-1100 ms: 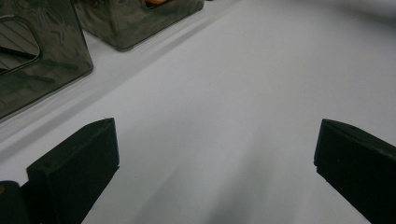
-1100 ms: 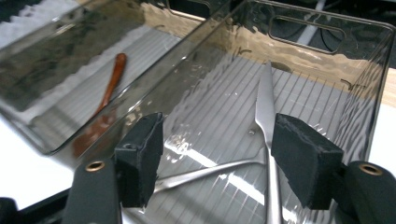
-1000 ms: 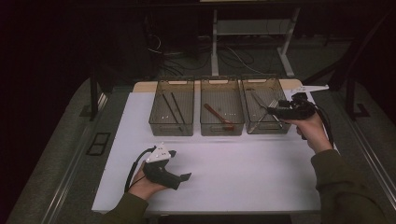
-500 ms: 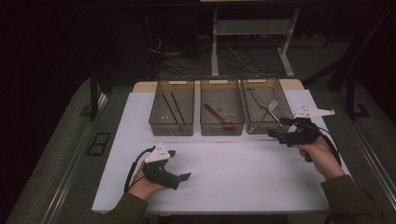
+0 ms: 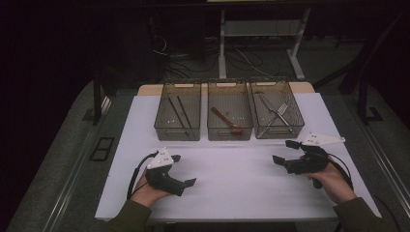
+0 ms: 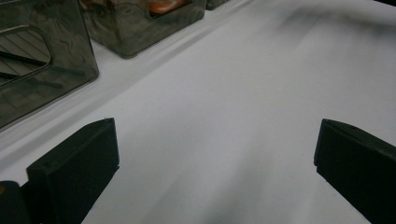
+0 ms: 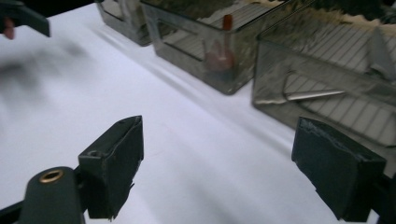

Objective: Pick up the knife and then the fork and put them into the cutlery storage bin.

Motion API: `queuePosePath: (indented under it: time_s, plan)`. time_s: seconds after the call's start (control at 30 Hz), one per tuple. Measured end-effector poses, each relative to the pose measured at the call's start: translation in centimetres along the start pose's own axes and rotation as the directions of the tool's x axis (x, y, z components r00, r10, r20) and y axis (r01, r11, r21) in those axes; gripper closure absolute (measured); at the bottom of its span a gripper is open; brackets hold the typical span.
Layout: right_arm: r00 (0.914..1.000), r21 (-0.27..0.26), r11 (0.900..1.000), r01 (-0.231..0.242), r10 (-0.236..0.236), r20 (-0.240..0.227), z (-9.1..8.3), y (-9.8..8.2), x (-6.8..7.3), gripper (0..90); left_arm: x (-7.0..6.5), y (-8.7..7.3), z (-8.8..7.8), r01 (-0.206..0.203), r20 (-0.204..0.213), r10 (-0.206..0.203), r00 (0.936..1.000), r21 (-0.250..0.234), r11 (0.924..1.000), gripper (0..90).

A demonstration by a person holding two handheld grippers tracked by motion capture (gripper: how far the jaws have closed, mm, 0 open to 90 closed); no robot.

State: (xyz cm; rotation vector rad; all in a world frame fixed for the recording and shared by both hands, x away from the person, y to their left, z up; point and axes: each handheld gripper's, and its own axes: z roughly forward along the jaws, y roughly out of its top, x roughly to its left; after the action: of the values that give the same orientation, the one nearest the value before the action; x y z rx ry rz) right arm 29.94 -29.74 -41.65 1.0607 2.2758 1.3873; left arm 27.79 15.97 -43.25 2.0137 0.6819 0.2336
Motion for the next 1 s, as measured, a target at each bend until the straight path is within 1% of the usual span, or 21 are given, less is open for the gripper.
queuePosePath:
  time_s: [0.1,0.13,0.3,0.33,0.37,0.47,0.53,0.73,0.93,1.0]
  plan:
    - [0.9999,-0.014,1.0,-0.008,0.008,-0.009,-0.3,-0.6,0.3,16.0,0.1,0.0,-0.2,0.007,0.0,-0.007,1.0,-0.004,1.0,0.0]
    - [0.9999,-0.013,1.0,-0.011,0.011,-0.009,-0.4,-0.9,0.3,16.0,0.1,0.0,-0.2,0.007,0.001,-0.007,1.0,-0.007,0.9999,0.0]
    - [1.0,0.0,1.0,0.0,0.0,-0.005,-0.8,-1.9,0.3,16.0,0.0,0.0,-0.1,0.0,0.004,0.0,1.0,-0.006,1.0,0.0]
    - [1.0,-0.001,1.0,0.004,-0.004,-0.004,-0.9,-2.1,0.3,16.0,0.1,0.0,-0.1,-0.004,0.005,0.004,1.0,-0.006,1.0,0.0]
    - [1.0,0.0,1.0,0.004,-0.004,0.001,-1.0,-2.2,0.3,16.0,0.0,0.0,-0.1,0.003,0.005,-0.003,1.0,-0.006,1.0,0.0]
    - [1.0,-0.008,1.0,0.001,-0.001,0.001,-1.3,-2.7,0.3,16.0,0.0,0.0,-0.1,0.003,0.005,-0.003,1.0,-0.007,1.0,0.0]
    - [1.0,-0.01,1.0,-0.001,0.001,0.01,-1.5,-3.0,0.4,16.0,0.0,0.0,-0.1,0.003,0.006,-0.003,1.0,-0.007,1.0,0.0]
    - [1.0,-0.003,1.0,-0.005,0.005,-0.003,-1.7,-4.0,0.9,15.9,0.0,0.0,-0.1,-0.004,0.007,0.004,1.0,-0.007,1.0,0.0]
    - [0.9999,0.011,1.0,0.006,-0.006,-0.009,-1.5,-4.4,1.5,15.9,0.0,0.0,-0.1,-0.007,0.009,0.007,0.9999,-0.002,1.0,0.0]
    - [0.9999,0.009,1.0,0.011,-0.011,-0.013,-1.4,-4.4,1.7,15.9,0.0,0.0,-0.1,-0.009,0.008,0.009,0.9999,0.002,1.0,0.0]
